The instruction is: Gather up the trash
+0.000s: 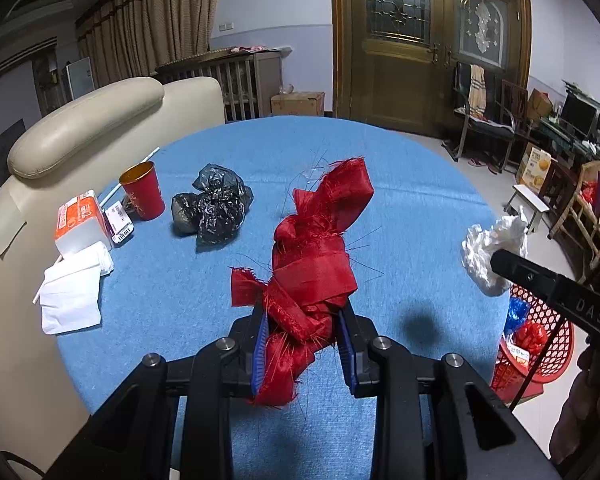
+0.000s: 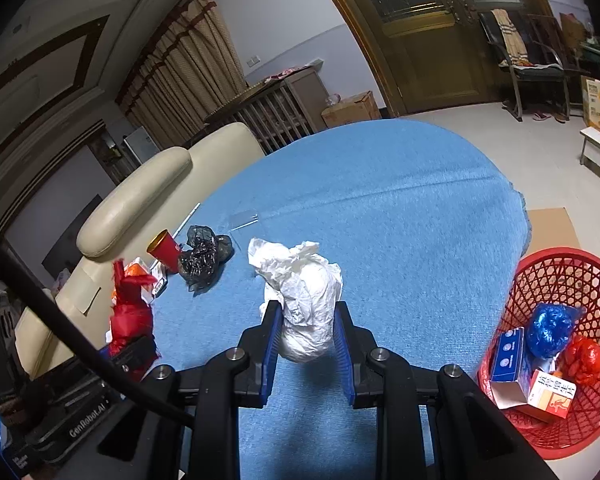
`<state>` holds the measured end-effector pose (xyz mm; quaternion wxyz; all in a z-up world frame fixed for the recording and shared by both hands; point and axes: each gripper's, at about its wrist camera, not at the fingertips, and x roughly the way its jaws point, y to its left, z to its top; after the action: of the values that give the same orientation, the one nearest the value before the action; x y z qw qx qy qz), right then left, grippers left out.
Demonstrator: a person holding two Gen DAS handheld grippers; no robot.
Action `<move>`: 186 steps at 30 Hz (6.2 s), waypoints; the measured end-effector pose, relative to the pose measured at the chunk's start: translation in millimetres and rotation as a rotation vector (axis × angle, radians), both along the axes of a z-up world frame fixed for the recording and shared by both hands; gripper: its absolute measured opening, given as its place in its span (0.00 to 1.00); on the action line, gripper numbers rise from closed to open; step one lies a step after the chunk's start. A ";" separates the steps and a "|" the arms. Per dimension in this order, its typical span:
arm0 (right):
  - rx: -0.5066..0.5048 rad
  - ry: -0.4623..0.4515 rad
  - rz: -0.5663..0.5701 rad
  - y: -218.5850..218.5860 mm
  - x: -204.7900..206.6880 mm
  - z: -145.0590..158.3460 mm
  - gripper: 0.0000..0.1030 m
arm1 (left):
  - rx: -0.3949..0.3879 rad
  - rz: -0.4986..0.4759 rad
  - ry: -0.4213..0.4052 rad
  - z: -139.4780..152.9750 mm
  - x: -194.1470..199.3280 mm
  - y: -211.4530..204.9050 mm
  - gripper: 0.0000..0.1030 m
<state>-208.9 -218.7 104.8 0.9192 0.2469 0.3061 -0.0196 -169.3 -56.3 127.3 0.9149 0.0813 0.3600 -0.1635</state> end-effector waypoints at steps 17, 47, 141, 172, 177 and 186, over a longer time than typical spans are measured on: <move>-0.078 0.036 -0.025 5.6 1.6 4.4 0.27 | -0.029 0.019 -0.001 2.8 10.3 16.3 0.31; -0.027 0.014 -0.095 -30.9 -7.4 10.7 0.27 | -0.023 -0.055 -0.001 2.2 29.8 -28.9 0.31; 0.051 -0.049 -0.643 -231.0 -175.5 52.9 0.83 | 0.055 -0.542 0.226 -35.0 -24.4 -255.6 0.71; -0.137 0.128 0.169 50.0 140.8 2.9 0.83 | -0.186 0.235 0.221 -61.9 96.0 102.4 0.72; -0.174 0.155 0.197 69.0 187.0 -13.2 0.83 | -0.194 0.242 0.218 -61.7 108.4 111.3 0.72; -0.171 0.205 0.227 75.6 236.3 -42.6 0.83 | -0.183 0.236 0.203 -58.5 133.6 107.5 0.72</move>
<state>27.4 -143.2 62.2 0.8972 0.1282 0.4212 0.0333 -35.6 51.2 68.7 0.8903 -0.0623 0.4412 -0.0943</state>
